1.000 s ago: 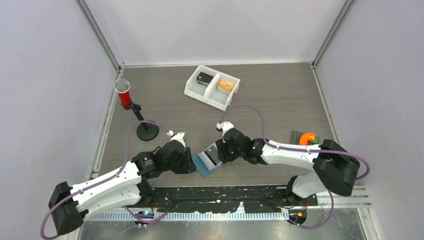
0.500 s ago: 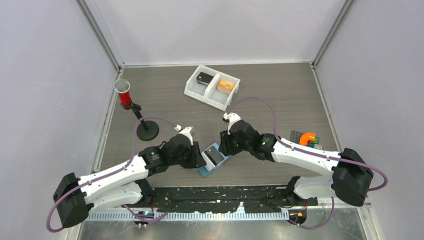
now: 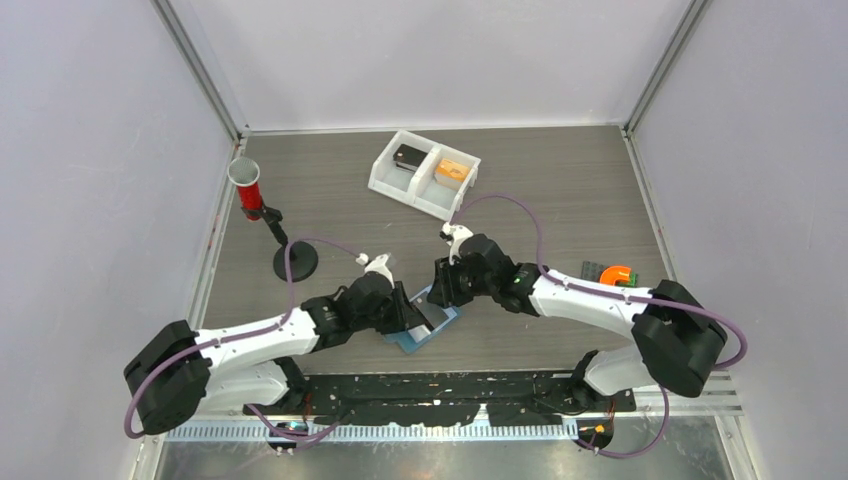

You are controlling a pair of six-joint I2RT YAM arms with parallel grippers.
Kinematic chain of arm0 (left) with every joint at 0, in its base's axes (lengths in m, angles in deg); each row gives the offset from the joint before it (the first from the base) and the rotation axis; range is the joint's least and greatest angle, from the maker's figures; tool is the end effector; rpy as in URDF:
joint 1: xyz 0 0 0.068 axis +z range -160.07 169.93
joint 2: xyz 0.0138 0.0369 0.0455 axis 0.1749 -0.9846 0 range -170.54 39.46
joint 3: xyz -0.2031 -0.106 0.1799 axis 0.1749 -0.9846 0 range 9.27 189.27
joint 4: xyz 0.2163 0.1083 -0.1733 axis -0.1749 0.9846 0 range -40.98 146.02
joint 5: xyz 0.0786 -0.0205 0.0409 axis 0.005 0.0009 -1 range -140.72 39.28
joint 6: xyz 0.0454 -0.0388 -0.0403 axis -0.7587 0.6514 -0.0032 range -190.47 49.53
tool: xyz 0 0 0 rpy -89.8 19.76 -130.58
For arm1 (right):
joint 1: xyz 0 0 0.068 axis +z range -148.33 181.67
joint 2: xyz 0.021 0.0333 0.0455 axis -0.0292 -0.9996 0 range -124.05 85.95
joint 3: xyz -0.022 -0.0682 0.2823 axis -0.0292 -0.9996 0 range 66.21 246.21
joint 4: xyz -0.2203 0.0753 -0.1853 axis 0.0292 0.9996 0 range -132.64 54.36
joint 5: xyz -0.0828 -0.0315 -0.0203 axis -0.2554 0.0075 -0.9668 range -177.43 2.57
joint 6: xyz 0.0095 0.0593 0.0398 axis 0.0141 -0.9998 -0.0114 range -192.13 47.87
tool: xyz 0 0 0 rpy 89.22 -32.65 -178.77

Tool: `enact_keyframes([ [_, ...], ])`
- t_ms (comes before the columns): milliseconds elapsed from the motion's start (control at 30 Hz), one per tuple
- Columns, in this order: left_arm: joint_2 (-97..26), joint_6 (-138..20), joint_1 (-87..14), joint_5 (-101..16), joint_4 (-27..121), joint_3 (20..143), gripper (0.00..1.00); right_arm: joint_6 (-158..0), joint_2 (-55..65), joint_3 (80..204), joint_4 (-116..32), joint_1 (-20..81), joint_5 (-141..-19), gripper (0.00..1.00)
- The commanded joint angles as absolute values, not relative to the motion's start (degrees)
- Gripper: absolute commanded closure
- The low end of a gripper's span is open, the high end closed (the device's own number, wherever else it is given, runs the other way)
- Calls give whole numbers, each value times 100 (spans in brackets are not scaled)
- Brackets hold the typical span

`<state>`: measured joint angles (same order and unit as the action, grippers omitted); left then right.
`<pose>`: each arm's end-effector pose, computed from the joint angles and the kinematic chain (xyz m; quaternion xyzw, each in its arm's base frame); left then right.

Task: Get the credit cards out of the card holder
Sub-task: Remove the credit card from the card holder.

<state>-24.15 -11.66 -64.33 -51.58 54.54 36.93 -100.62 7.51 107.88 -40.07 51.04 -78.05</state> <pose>0.1519 -0.2096 0.1609 -0.0392 0.9108 -0.3391 0.2324 0.2067 0.2558 0.1852 -0.1977 0.8796 0.3254 0.2852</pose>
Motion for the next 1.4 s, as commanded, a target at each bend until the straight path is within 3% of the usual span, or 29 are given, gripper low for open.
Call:
enact_keyframes([
  [0,-2398,-891,-6405,-5549,4484,3246,72,-10200,576,10641,-4727,5024,-7601,63],
  [100,-2350,-763,-6397,-5621,3805,2804,65,-10202,455,10620,-4868,5004,-7552,64],
  [500,-2484,-864,-6343,-5669,2691,2393,55,-10310,85,10062,-5394,4931,-7611,66],
  [1367,-2971,-488,-6298,-6215,1901,1961,59,-10584,107,9178,-5909,4931,-7615,70],
])
